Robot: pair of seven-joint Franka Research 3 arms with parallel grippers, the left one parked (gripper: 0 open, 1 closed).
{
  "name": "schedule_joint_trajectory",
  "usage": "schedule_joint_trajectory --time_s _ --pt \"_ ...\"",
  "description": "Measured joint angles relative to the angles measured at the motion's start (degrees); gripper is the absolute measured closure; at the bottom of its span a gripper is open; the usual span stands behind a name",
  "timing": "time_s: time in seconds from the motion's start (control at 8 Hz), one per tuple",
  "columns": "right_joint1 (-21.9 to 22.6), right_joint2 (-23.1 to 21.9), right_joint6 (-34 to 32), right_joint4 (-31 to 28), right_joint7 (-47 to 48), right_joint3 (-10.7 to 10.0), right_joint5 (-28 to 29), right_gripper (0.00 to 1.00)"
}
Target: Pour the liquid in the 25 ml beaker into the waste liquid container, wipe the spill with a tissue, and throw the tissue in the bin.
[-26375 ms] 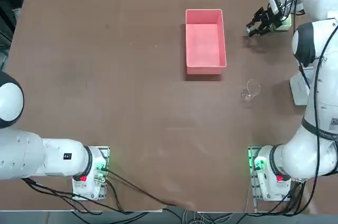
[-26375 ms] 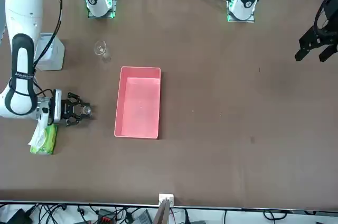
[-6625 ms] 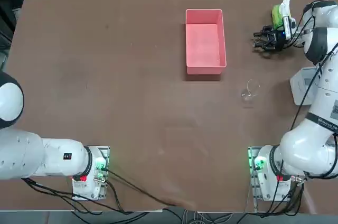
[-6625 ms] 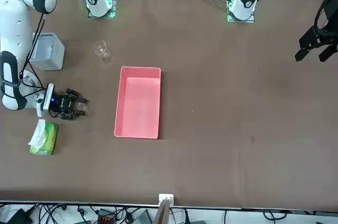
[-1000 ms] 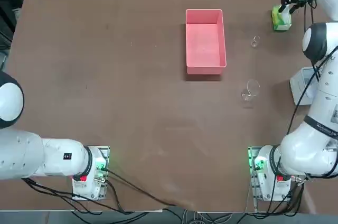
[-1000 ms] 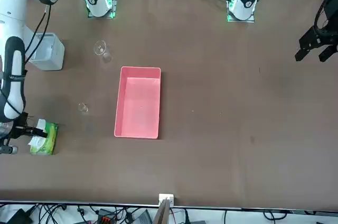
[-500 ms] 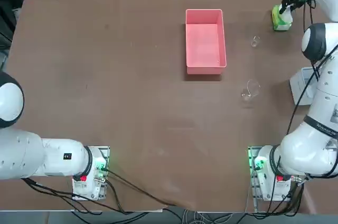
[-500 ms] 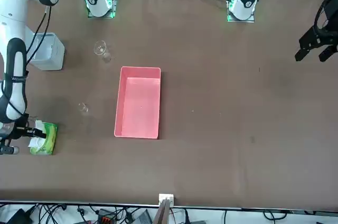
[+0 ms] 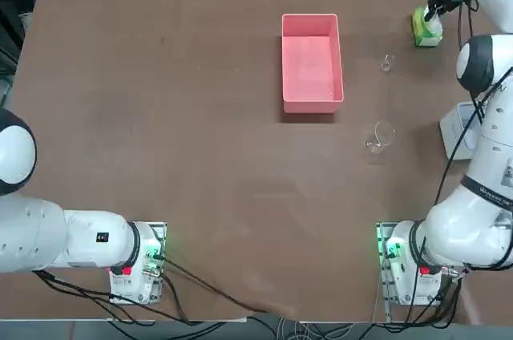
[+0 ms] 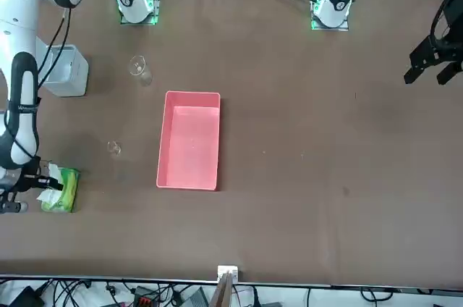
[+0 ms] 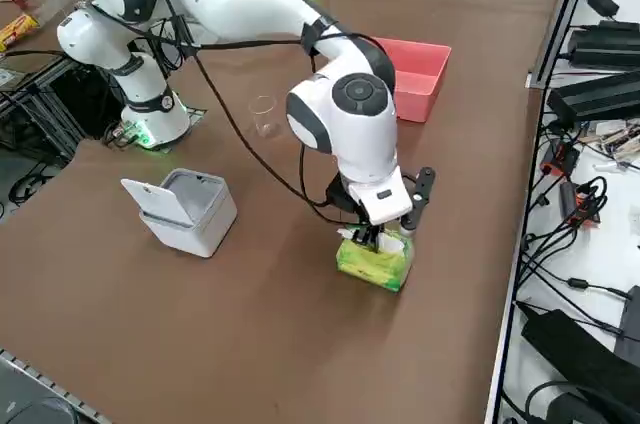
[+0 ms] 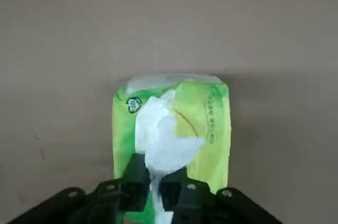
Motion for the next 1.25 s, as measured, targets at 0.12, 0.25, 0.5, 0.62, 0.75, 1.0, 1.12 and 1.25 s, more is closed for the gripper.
schedule_joint_trajectory --time_s 0.12,0.25,0.5,0.62,0.75,1.0,1.12,1.25 --pt "0.1 0.0 0.0 0.0 0.0 0.0 -0.4 0.85" --pt "0.2 0.0 0.0 0.1 0.0 0.0 -0.5 0.98" --pt "0.1 0.0 -1.0 0.5 0.0 -0.1 -0.6 0.98" --pt "0.1 -0.2 -2.4 1.0 0.0 -0.2 -0.8 0.98" --pt "0.1 -0.8 -4.2 1.7 0.0 -0.4 -1.4 0.98" --pt "0.1 -3.4 -7.8 2.4 -0.4 -0.4 -3.0 0.98" --pt "0.1 -5.2 -10.4 2.7 -0.7 -0.4 -4.2 0.98" --pt "0.2 -7.3 -13.3 2.9 -0.7 -0.4 -5.5 0.98"
